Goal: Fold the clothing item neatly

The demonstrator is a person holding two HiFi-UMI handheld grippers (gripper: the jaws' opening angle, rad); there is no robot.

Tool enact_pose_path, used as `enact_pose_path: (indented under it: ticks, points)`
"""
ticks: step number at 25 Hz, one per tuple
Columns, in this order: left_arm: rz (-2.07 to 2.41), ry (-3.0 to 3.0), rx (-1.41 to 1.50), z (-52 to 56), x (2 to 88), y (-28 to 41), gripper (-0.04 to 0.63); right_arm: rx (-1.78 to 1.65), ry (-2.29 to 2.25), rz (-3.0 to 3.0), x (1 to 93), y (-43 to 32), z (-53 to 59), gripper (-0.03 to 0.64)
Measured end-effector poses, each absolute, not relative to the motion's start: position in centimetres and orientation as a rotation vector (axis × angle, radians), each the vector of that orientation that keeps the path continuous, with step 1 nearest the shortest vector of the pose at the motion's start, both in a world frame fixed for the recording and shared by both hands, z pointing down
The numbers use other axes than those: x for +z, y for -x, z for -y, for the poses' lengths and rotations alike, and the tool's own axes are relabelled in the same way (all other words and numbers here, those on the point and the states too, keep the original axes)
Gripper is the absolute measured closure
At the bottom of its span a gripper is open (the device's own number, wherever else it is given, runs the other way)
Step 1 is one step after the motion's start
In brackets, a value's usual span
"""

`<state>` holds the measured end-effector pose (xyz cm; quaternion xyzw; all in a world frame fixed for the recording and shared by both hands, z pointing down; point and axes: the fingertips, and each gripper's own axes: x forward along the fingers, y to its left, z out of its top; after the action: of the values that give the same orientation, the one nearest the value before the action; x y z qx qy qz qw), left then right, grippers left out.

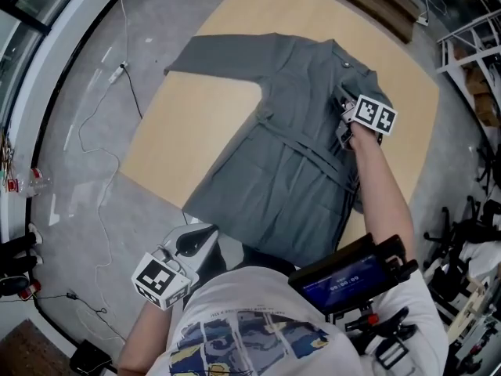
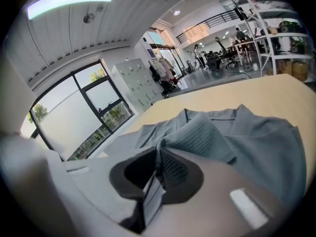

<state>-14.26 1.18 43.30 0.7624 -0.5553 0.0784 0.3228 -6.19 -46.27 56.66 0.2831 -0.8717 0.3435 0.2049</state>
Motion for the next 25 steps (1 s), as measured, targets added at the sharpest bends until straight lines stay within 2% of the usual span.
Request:
enact_pose_path:
  ticks: [11, 17, 25]
  points:
    - [1.465, -1.967, 0.215, -2.5, 43.6, 15.4, 0.586, 0.689, -0.631, 2.337, 59.0, 11.1, 44.0, 0.577]
    - [1.443, -1.991, 0.212, -1.9, 43.7, 15.7, 0.586, 0.653, -0.602, 2.298, 59.8, 10.3, 43.4, 0.515]
    - [1.392, -2.071, 0.218, -0.9, 43.5, 15.8, 0.586, 0.620, -0.691, 2.322, 57.9, 7.0, 42.5, 0.509]
